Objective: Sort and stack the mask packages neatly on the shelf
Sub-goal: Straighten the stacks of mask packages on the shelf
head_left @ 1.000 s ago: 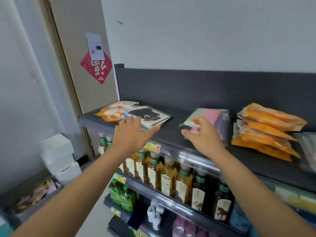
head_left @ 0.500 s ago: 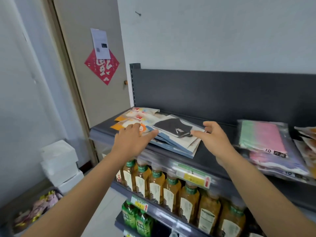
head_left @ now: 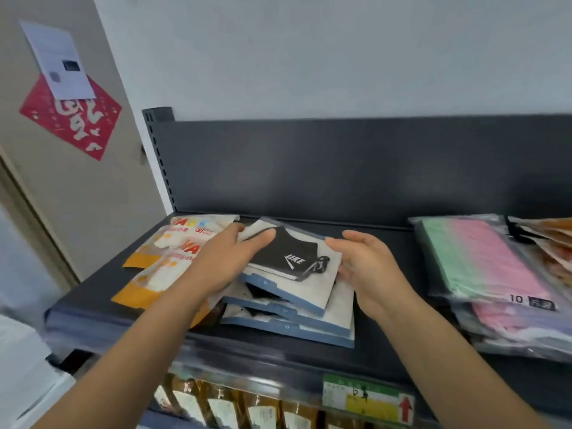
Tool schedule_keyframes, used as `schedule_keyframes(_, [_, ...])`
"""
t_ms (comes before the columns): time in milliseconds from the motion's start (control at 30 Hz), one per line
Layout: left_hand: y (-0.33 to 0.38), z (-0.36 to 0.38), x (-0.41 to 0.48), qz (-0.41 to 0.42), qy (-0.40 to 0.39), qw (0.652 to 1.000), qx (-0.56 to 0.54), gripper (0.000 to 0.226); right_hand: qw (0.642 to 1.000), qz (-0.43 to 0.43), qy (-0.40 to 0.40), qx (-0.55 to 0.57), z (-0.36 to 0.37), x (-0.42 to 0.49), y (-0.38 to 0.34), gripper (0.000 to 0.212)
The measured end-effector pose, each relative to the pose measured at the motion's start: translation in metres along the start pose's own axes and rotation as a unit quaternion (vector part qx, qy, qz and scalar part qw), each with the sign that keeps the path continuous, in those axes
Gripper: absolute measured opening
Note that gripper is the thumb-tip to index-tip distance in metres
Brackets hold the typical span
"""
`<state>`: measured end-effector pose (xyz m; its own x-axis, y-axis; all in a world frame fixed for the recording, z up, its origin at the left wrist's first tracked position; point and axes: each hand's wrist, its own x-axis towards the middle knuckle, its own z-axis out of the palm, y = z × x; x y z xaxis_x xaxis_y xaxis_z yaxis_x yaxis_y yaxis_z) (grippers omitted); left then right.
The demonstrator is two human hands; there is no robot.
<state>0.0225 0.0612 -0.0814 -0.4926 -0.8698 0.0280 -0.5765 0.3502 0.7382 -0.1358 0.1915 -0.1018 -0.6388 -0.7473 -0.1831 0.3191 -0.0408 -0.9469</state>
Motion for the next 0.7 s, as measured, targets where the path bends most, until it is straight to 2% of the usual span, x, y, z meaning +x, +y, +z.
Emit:
schedule_keyframes(100, [0.006,-0.01,0.006,0.051,-0.001,0.998,-0.028,0.064,0.997,-0.052,0.043,0.048,0.005,-0.005,-0.008,0.037])
schedule_keyframes(233, [0.017,-0.02,0.013,0.092,-0.046,0.993,-0.064,0.08,0.985,-0.12,0.104,0.071,0.009,-0.03,-0.017,0.026])
schedule_keyframes(433, [0.051,-0.003,-0.009,0.174,-0.156,0.965,-0.116,0.08,0.964,-0.178,0.189,0.055,-0.016,-0.087,-0.01,0.028])
schedule_keyframes(533, [0.08,0.02,-0.033,0.201,-0.235,0.942,-0.13,0.077,0.945,-0.211,0.243,0.056,-0.047,-0.124,-0.013,0.018])
schedule_keyframes(633, [0.115,0.051,-0.065,0.232,-0.293,0.916,-0.144,0.067,0.926,-0.233,0.291,0.053,-0.085,-0.162,-0.02,0.023])
schedule_keyframes(700, [0.138,0.076,-0.089,0.245,-0.316,0.901,-0.167,0.045,0.922,-0.23,0.31,0.039,-0.114,-0.187,-0.023,0.024])
